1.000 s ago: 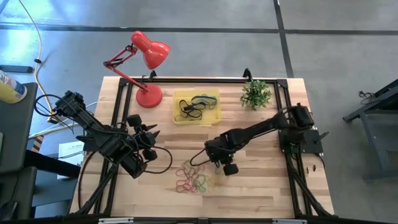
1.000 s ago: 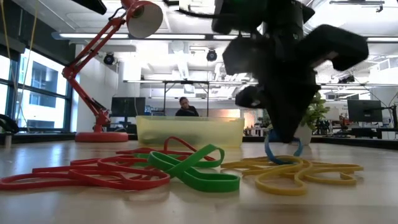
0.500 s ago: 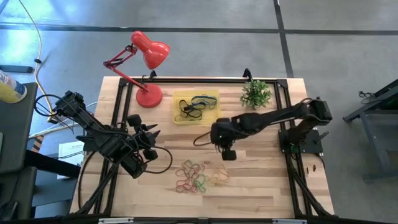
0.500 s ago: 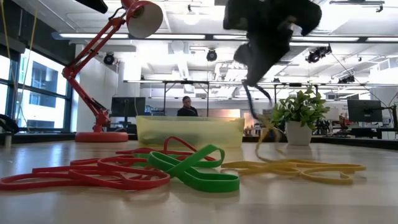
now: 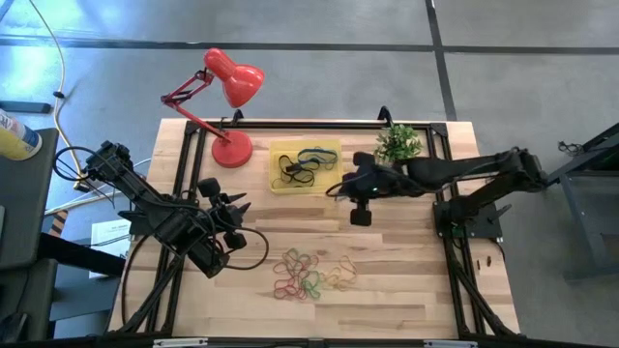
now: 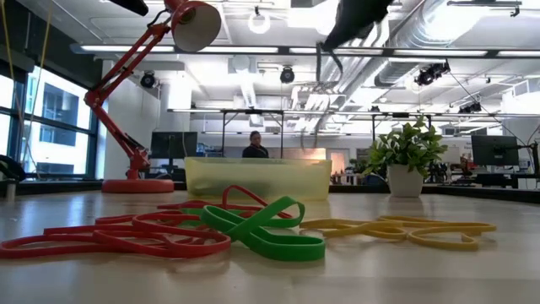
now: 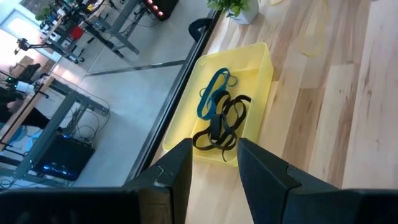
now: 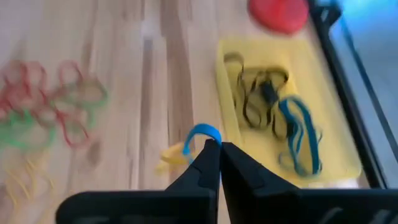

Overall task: Pick and place rubber bands into bin
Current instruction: Put the blue rubber band into the yellow container

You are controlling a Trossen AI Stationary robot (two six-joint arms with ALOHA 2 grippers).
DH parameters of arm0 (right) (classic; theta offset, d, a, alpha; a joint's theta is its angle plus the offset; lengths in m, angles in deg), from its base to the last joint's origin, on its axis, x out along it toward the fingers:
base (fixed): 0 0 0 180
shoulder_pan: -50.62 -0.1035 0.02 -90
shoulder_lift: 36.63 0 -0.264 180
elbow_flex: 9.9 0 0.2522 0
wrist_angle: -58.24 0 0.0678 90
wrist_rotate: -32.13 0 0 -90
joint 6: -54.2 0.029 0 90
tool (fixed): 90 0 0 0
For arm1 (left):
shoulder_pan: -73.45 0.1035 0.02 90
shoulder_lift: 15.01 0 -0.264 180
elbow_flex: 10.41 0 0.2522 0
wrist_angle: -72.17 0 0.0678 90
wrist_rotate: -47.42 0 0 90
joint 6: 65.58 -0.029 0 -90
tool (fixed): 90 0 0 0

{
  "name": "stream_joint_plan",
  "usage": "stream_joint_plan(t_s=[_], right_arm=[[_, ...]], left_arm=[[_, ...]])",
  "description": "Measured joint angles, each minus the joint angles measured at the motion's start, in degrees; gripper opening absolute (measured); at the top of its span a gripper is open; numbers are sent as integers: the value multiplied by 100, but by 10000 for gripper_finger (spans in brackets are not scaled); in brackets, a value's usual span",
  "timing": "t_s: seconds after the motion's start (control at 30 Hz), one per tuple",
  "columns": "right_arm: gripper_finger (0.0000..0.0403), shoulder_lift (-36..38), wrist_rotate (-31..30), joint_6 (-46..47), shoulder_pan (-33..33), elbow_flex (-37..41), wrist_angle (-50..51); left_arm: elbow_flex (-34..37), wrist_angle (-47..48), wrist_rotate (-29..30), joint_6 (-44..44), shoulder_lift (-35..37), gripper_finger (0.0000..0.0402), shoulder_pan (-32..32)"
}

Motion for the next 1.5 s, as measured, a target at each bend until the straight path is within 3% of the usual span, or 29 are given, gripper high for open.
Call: stream_joint_plan(t_s=[0.3,0.4,0.53,0.63,0.7,0.87,1.0,1.17,1.5], right_arm=[[1,197,-318,-139,-294,-2,-231],[1,163,-178,-277,-435,-11,-338],[1,154,-653,-224,-524,0,-232],[1,111,-25,-371,-526,-7,-384],[1,64,-180,-297,-557,-8,-242],[1,-50,150,-354,-535,0,-199],[1,-87,-382,-395,-519,2,-206],[0,-76,-721,-919,-107,-9,-728],[0,-305,-104,-1073,1401,-9,-1411]], left_arm=[[0,-114,107,-2,0,117,0],[0,-114,107,-2,0,117,0],[2,-141,137,-2,0,117,0],[0,-198,174,-4,0,117,0],[0,-220,224,-6,0,117,0],[2,-278,276,17,0,117,0],[2,-286,262,43,0,117,0],[2,-284,258,129,0,117,0],[2,-291,260,131,0,117,0]])
